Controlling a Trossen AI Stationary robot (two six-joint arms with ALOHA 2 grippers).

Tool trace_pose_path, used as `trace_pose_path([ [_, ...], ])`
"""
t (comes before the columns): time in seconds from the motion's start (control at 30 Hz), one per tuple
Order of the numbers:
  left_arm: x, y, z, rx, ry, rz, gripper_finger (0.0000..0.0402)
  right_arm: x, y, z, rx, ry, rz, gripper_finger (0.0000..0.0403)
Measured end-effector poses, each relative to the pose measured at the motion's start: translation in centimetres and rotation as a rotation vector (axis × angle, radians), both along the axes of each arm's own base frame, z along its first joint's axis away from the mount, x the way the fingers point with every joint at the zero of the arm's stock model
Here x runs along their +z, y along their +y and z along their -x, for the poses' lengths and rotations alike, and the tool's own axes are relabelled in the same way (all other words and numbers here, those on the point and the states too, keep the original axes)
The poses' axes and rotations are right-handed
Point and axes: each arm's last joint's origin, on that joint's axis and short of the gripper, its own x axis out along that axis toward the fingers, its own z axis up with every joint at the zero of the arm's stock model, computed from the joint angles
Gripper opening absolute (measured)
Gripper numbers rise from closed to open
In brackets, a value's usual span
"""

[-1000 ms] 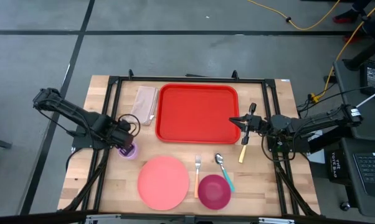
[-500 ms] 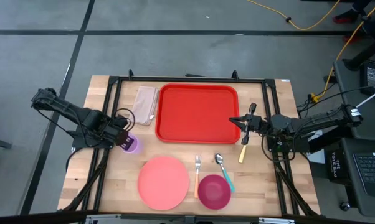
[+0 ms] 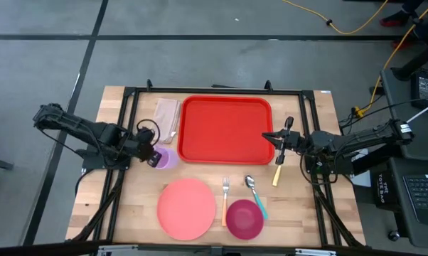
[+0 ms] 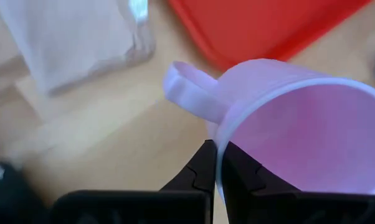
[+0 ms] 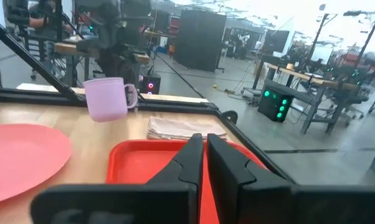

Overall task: Set up tray
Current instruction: Put the purple mug on the red tray

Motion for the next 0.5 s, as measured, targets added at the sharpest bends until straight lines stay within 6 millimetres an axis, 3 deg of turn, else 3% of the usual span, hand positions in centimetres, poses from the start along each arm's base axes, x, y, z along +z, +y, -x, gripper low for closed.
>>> trace_pose_path([
  [0.5,2.4,7.3,-3.1,0.079,-0.266,-0.297,0.0003,0.5,0.0,0.0,-0.011,-0.032,0.066,0.0028],
])
